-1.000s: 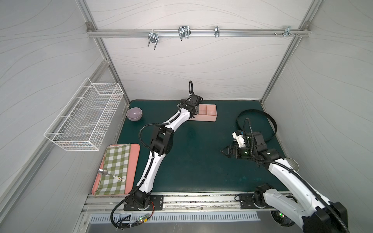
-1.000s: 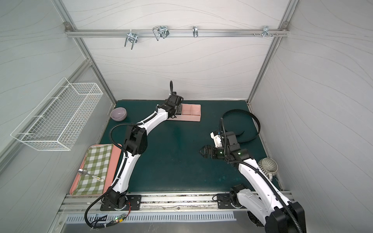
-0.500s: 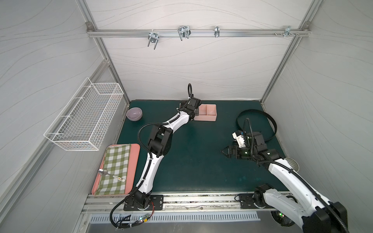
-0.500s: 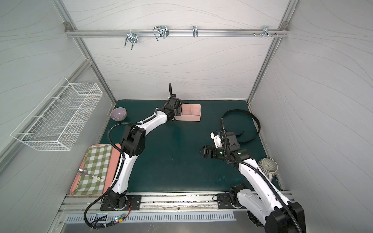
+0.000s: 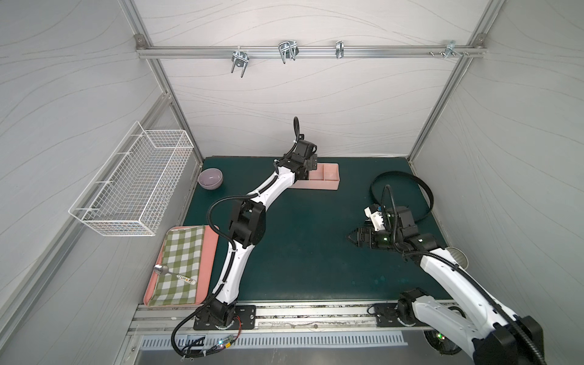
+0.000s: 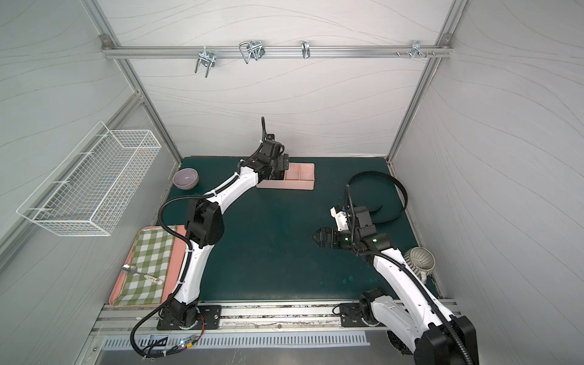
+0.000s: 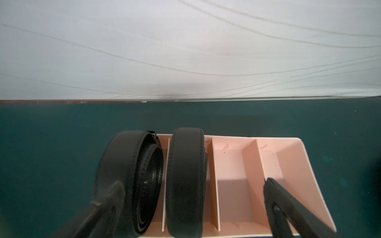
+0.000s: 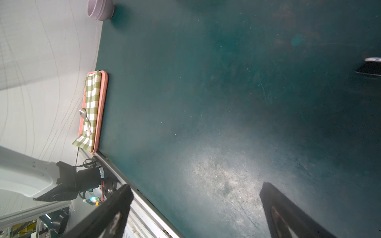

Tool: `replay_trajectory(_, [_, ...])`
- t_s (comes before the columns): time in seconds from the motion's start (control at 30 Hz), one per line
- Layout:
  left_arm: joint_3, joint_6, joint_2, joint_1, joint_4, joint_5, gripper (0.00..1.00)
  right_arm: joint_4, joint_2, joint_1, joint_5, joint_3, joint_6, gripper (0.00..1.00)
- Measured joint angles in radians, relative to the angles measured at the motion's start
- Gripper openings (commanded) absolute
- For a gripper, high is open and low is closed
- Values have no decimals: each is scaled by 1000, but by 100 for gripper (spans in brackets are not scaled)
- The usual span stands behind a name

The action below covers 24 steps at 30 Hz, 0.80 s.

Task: Place the belts into the storage roll
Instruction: Place the belt in the container.

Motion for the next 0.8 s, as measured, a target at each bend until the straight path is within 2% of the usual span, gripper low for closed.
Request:
replay_trajectory(0.13, [-15,-10,-108,0,-38,15,99,-14,43,-5,68,26,17,99])
replay_trajectory(0.2, [-82,-23,-212,-2,-40,27,99,-24,74,-16,119,55,24,99])
replay_trajectory(0.3, [-309,-68,-463,-14,-15,41,99,-49,153,-61,198,148,46,99])
replay_trajectory(0.43, [-701,-169,-858,-57,29,60,99,-72,305,-122,292,323,66,99])
replay_trajectory(0.53, [-967,-258,-1062,-107,51,76,99,-90,436,-164,336,444,69,99])
replay_trajectory(0.67, [-1235,-357,-1172,-198,15,109,99,-119,643,-251,337,597,61,99])
replay_trajectory(0.8, [-1406,-422,-1270,-280,-42,153,99,-157,885,-299,341,781,10,99])
